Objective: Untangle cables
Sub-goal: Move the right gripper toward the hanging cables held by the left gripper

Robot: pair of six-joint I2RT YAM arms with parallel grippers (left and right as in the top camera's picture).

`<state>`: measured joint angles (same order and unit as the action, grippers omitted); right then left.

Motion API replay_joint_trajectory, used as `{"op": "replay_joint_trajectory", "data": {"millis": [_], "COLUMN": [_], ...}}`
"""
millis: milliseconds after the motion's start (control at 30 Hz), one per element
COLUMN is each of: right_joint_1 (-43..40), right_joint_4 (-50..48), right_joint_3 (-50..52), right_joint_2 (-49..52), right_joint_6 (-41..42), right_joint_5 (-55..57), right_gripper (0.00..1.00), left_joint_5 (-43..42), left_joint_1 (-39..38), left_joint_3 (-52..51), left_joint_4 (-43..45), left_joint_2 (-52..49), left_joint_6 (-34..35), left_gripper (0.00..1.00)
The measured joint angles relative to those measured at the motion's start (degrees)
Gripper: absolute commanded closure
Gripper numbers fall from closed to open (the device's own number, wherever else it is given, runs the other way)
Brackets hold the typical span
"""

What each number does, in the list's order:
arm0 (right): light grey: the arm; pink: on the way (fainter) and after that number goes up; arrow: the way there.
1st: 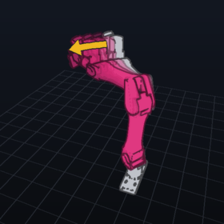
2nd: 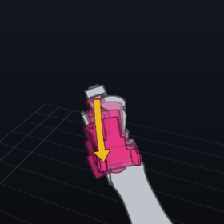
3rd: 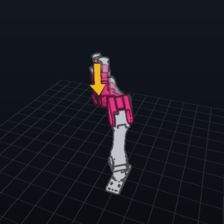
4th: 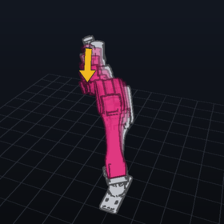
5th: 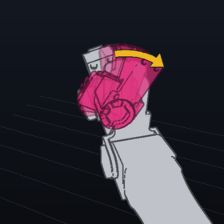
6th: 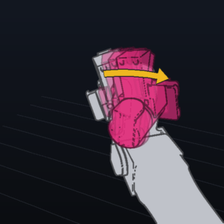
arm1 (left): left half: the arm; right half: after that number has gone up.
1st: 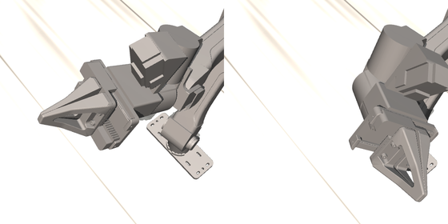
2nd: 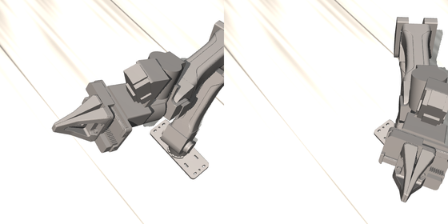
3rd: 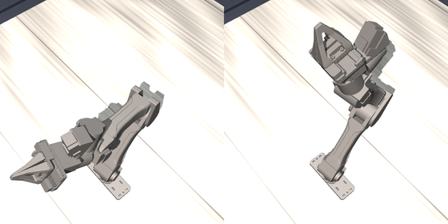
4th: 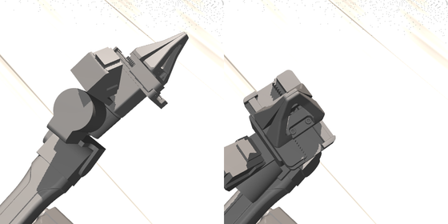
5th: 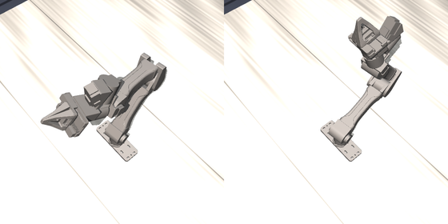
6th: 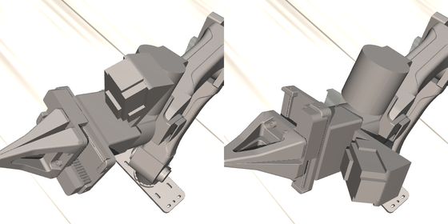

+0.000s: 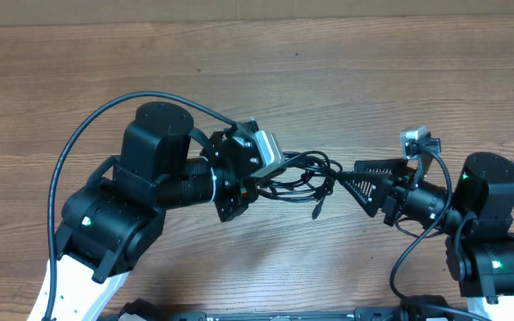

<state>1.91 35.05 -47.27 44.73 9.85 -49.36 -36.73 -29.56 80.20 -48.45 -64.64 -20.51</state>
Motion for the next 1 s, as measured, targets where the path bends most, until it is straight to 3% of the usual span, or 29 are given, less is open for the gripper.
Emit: {"op": "replay_joint_trajectory", "data": {"millis": [533,633,1000], "right_joint_1": [0.0,0.0,0.02], "right_joint_4": [-0.02,0.04,0.07], "right_joint_3": [0.0,0.0,-0.02], "right_joint_2": [0.0,0.0,0.0], "right_joint_6": [-0.87,-0.85,1.05], "right_joint_5": [-9.79,-10.86,-5.2], "right_gripper": [0.46,0.35,0.27], "left_joint_5": [-3.89,-4.85,5.18], "left_joint_1": [0.0,0.0,0.0], "left_joint_3": [0.0,0.0,0.0], "left_joint_4": [6.23,8.46,9.05], "left_joint_2": [-0.68,-1.92,-4.02], "left_joint_6": [6.47,8.59,22.36], "left_gripper": [0.96,0.96,0.96]}}
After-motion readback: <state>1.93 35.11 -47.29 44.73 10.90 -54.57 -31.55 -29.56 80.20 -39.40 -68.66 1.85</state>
